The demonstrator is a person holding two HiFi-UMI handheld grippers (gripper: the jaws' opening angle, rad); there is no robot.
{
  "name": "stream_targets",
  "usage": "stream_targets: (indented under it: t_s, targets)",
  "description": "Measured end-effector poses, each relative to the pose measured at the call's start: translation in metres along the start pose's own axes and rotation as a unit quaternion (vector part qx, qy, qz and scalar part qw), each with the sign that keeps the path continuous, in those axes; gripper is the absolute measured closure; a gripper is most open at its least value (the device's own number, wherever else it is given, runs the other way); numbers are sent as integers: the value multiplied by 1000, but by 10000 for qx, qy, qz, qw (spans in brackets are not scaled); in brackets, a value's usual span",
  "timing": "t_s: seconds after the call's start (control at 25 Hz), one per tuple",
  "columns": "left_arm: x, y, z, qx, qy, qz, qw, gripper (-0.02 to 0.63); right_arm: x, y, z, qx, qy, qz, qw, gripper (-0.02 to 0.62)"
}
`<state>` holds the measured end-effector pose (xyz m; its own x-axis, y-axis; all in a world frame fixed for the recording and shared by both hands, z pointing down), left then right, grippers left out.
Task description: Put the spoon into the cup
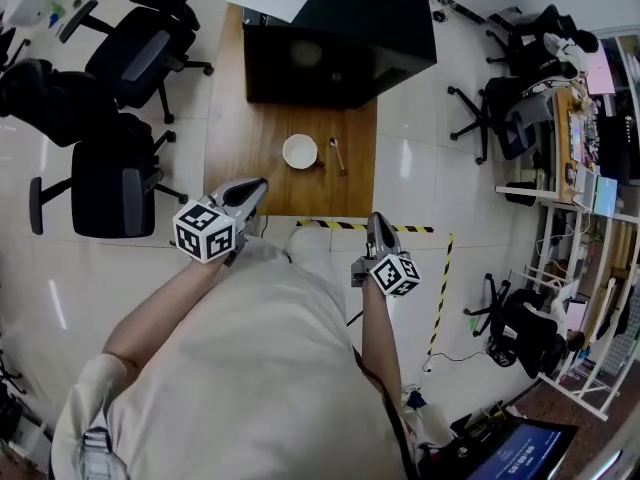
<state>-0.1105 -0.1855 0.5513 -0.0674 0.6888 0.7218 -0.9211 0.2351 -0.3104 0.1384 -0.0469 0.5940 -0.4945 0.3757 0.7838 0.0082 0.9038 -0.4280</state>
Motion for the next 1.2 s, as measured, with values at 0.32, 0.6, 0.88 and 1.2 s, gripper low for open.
stream_targets:
  t_s: [0.32, 0.6, 0.88, 1.2]
  targets:
    - [1, -22, 1, -257, 342, 141, 9990, 627, 14, -50, -19, -486, 433, 689, 9955, 564]
    - [-3, -29, -1, -871, -52, 163, 9961, 627, 62, -105, -63, -673, 1164, 1826, 9739, 445]
    - [10, -31, 15, -1533, -74, 212, 9879, 627, 116, -168, -111, -475, 2105, 2890, 9327, 442]
    - [12, -29, 1, -2122, 0, -52, 9772, 627, 156, -208, -149, -427, 2536, 3570, 8980, 442]
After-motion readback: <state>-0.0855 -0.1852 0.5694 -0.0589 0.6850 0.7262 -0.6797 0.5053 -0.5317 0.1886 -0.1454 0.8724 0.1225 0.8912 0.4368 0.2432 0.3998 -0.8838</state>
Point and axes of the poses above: the fingertips, and each gripper's own axes: y backward along the fingers, z to its left, x out of its underside, the point moved 1 cm from there along y, backward along the fingers, and after that the axes turned 1 degree about y, right-handed, at the moved point
